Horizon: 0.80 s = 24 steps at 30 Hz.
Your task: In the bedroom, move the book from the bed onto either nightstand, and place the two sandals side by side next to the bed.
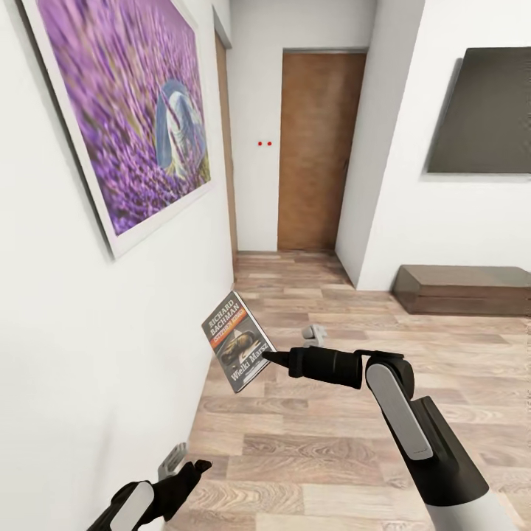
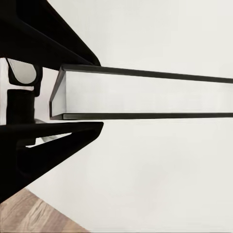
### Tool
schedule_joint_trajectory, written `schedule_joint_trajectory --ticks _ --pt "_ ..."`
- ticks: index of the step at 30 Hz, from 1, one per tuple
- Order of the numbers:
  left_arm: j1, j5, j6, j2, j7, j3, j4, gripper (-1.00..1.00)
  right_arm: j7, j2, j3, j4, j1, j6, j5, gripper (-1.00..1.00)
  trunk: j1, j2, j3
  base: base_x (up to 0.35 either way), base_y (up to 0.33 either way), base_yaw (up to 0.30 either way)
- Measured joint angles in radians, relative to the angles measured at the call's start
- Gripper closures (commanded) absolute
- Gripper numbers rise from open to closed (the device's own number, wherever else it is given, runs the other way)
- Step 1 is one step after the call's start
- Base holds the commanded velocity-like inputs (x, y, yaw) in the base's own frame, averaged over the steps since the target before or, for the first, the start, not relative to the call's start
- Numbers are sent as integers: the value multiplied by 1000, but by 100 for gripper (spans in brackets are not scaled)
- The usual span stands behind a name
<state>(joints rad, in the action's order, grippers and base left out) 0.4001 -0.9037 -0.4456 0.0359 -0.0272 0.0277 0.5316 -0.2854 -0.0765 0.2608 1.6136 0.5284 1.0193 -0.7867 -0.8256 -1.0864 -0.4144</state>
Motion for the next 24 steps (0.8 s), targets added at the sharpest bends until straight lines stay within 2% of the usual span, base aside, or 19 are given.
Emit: schedule_joint_trajectory --ticks 14,24 --pt "0 0 0 0 0 0 0 -100 0 0 -1 0 0 -2 0 100 0 0 0 323 0 -227" --pt "0 0 0 0 0 0 0 -100 0 0 -2 0 0 -2 -1 100 0 0 0 324 0 -44"
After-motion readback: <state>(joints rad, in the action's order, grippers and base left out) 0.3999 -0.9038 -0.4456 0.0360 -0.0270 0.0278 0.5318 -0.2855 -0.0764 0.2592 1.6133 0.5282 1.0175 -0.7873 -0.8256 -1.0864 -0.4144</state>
